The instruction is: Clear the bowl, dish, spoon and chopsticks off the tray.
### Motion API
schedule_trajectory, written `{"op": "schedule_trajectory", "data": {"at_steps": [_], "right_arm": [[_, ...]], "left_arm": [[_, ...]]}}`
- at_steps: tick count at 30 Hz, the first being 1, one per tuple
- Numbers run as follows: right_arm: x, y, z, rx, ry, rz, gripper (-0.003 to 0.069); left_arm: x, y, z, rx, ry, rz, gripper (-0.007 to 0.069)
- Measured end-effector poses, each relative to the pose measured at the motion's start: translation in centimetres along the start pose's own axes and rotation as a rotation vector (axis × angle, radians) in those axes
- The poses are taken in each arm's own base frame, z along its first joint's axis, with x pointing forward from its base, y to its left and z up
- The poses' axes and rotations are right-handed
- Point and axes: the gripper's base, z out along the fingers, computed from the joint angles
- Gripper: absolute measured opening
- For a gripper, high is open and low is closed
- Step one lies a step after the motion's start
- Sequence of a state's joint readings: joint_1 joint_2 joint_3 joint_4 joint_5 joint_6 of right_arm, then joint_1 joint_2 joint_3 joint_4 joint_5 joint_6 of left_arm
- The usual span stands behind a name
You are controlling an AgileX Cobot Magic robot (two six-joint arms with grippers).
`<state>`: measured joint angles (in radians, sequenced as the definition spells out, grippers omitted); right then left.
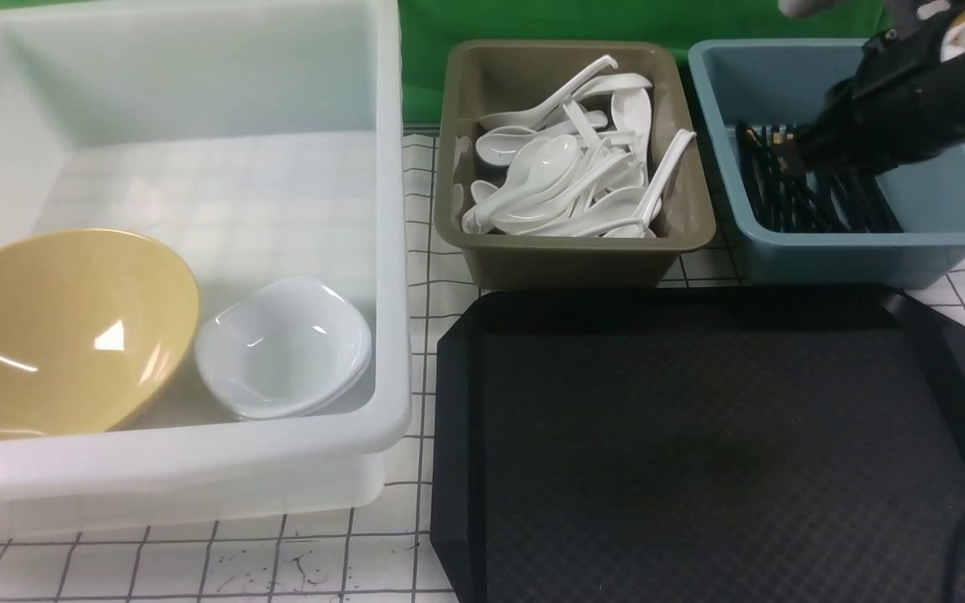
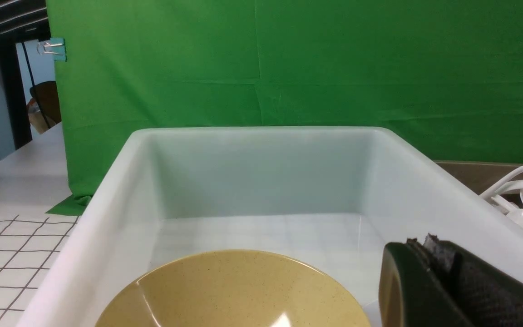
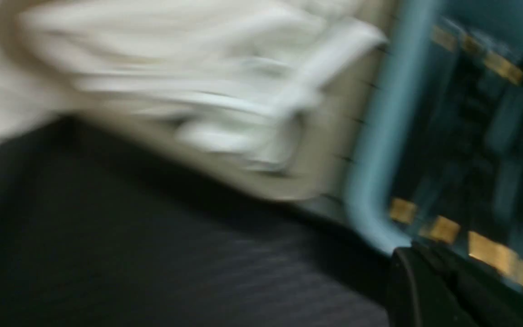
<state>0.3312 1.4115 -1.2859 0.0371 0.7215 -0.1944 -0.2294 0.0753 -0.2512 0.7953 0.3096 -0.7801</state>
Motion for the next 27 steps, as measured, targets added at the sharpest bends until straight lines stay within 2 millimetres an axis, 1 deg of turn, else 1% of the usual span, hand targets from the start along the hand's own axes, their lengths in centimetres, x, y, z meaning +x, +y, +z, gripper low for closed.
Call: {"op": "schedule_trajectory", "data": {"at_steps": [1,2,3,4,5,6,7,9,12,15,16,19,20,22,24,25,26,27], "right_arm": [[0.4,1.2,-1.1,-0.046,-0.030,-0.019,0.0036],[0.8,2.7,-2.7,-0.089,-0.088,-0.067,0.0036],[1.2,3.6,-3.6,-0.117,-0.125,-0.094,0.0036],[1.4,4.0,-4.0,-0.127,-0.140,-0.110,0.0036],[2.0,5.0,-5.1,-0.150,-0.184,-0.148,0.0036],[2.9,5.7,-5.4,-0.168,-0.200,-0.169,0.0036],[3.4,6.0,-5.6,-0.178,-0.204,-0.176,0.0036],[5.6,7.1,-6.0,-0.220,-0.178,-0.195,0.0036],[7.4,7.9,-5.5,-0.250,-0.123,-0.215,0.0036],[8.3,8.0,-5.0,-0.258,-0.082,-0.219,0.0036],[8.9,8.0,-4.8,-0.260,-0.043,-0.230,0.0036],[9.3,7.9,-4.8,-0.250,0.004,-0.262,0.0036],[9.8,7.8,-4.7,-0.242,0.054,-0.289,0.0036],[11.0,7.5,-4.8,-0.224,0.084,-0.312,0.0036],[12.5,7.1,-5.4,-0.198,0.052,-0.327,0.0036],[13.5,6.8,-6.0,-0.178,0.010,-0.322,0.0036],[14.1,6.5,-6.7,-0.156,-0.048,-0.311,0.0036],[15.9,5.9,-7.2,-0.119,-0.118,-0.287,0.0038]], "left_arm": [[0.0,0.0,0.0,0.000,0.000,0.000,-0.0012],[0.0,0.0,0.0,0.000,0.000,0.000,-0.0012],[0.0,0.0,0.0,0.000,0.000,0.001,-0.0012],[0.0,0.0,0.0,0.000,0.000,0.001,-0.0012],[0.0,0.0,0.0,0.001,-0.001,0.001,-0.0012],[0.0,0.0,0.0,0.001,-0.001,0.001,-0.0012],[0.0,0.0,0.0,0.001,-0.001,0.001,-0.0012],[0.0,0.0,0.0,0.001,-0.001,0.001,-0.0012],[0.0,0.0,0.0,0.001,-0.001,0.001,-0.0012],[0.0,0.0,0.0,0.001,-0.001,0.001,-0.0012],[0.0,0.0,0.0,0.001,-0.001,0.001,-0.0012],[0.0,0.0,0.0,0.001,-0.001,0.001,-0.0012],[0.0,0.0,0.0,0.001,-0.001,0.001,-0.0012],[0.0,0.0,0.0,0.002,-0.002,0.001,-0.0012],[0.0,0.0,0.0,0.002,-0.002,0.001,-0.0012],[0.0,0.0,0.0,0.003,-0.002,0.001,-0.0012],[0.0,0.0,0.0,0.002,-0.002,0.001,-0.0012],[0.0,0.0,0.0,0.001,0.000,0.001,-0.0012]]}}
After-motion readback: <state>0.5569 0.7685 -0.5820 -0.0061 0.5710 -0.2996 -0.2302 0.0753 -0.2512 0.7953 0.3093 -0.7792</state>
